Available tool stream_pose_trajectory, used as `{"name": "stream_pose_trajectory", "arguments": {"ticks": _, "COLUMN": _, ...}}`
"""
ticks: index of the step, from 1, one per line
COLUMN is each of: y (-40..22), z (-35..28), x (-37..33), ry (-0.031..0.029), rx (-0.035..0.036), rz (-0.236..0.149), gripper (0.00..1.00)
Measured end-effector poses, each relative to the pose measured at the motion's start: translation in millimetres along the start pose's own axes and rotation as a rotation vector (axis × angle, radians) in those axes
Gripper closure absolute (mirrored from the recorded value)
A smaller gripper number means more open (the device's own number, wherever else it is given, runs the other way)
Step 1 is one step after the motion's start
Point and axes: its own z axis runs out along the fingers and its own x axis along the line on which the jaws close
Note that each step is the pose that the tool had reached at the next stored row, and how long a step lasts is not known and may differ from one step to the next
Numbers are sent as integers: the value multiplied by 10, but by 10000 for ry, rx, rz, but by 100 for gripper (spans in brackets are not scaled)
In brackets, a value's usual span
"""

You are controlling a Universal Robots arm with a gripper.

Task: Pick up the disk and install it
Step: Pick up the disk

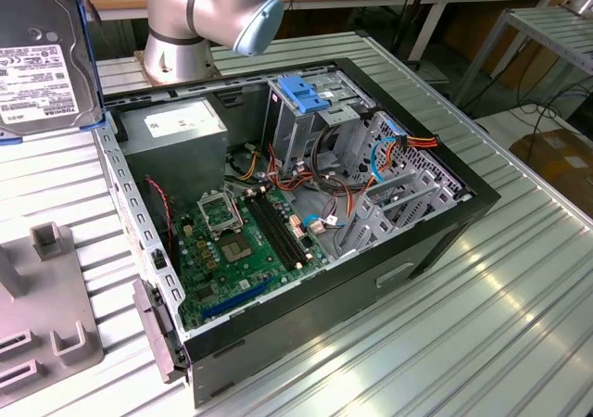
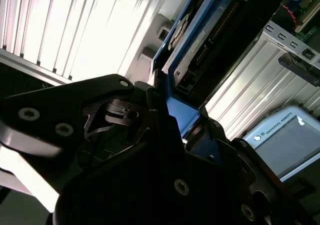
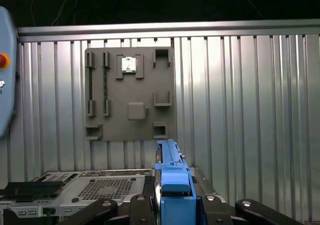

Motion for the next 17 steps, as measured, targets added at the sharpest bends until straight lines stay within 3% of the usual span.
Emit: {"name": "stream_pose_trajectory", "arguments": {"ticks": 17, "y": -423, "z": -8, "x": -16, "ry": 0, "rx": -13, "rz": 16, "gripper": 63}}
